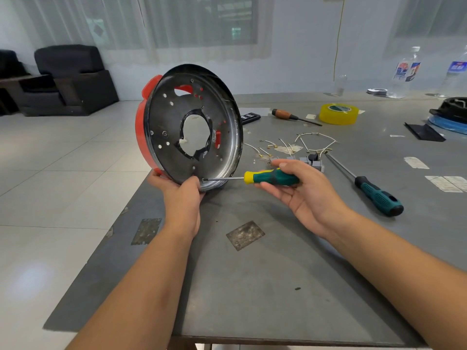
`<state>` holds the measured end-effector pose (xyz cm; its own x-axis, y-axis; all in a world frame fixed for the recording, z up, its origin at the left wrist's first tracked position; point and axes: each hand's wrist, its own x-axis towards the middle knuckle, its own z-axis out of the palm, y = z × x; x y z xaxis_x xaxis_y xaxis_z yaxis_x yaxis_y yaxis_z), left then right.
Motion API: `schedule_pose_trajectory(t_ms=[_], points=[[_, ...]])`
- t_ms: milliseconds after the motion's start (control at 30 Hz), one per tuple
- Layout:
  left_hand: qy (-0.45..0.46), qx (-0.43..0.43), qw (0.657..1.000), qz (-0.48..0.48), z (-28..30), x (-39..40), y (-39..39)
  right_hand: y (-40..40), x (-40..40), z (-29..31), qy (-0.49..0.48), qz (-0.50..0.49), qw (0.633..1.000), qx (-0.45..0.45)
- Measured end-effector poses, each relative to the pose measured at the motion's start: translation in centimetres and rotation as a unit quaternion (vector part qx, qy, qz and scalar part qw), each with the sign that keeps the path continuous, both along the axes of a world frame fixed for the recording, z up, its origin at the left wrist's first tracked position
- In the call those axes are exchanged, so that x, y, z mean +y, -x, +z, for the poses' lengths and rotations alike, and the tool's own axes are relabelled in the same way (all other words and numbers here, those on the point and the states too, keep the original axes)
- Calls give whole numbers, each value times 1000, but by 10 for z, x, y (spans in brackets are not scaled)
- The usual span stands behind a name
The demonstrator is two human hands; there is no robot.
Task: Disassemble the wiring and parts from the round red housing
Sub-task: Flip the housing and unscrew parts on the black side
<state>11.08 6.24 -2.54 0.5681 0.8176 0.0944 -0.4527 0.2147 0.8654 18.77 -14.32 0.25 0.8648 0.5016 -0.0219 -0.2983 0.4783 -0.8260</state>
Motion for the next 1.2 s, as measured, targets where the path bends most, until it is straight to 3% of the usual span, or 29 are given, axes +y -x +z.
schedule_pose_trajectory(t_ms=[67,133,267,367,433,467,667,767,833,1000,1100,1200], points=[[4,-4,1000,0,0,0,0,0,1,-1,23,6,999,-23],[8,-2,1000,3,0,1,1,3,3,-2,124,-4,990,-66],[11,12,1000,6,-1,3,0,-2,2,-7,359,-89,900,-229],[16,10,1000,1,0,3,1,-9,-6,-9,379,-124,846,-353],[31,-2,1000,2,0,3,0,-11,-12,-8,395,-104,794,-451],[35,-7,999,1,1,2,0,-11,-14,-6,385,-94,785,-476],[20,9,1000,-6,0,1,1,-2,-14,-2,350,-132,785,-494],[8,11,1000,-5,1,-1,1,0,-11,2,414,-193,716,-528],[7,7,1000,-6,1,-2,1,-4,-10,-1,390,-193,728,-530],[15,12,1000,-4,1,-1,0,-11,-10,-8,245,-89,882,-393],[-14,31,999,-2,-1,0,0,-13,-9,-9,248,-68,886,-387],[-37,43,998,-1,-3,1,-1,-15,-11,-7,324,-139,827,-438]])
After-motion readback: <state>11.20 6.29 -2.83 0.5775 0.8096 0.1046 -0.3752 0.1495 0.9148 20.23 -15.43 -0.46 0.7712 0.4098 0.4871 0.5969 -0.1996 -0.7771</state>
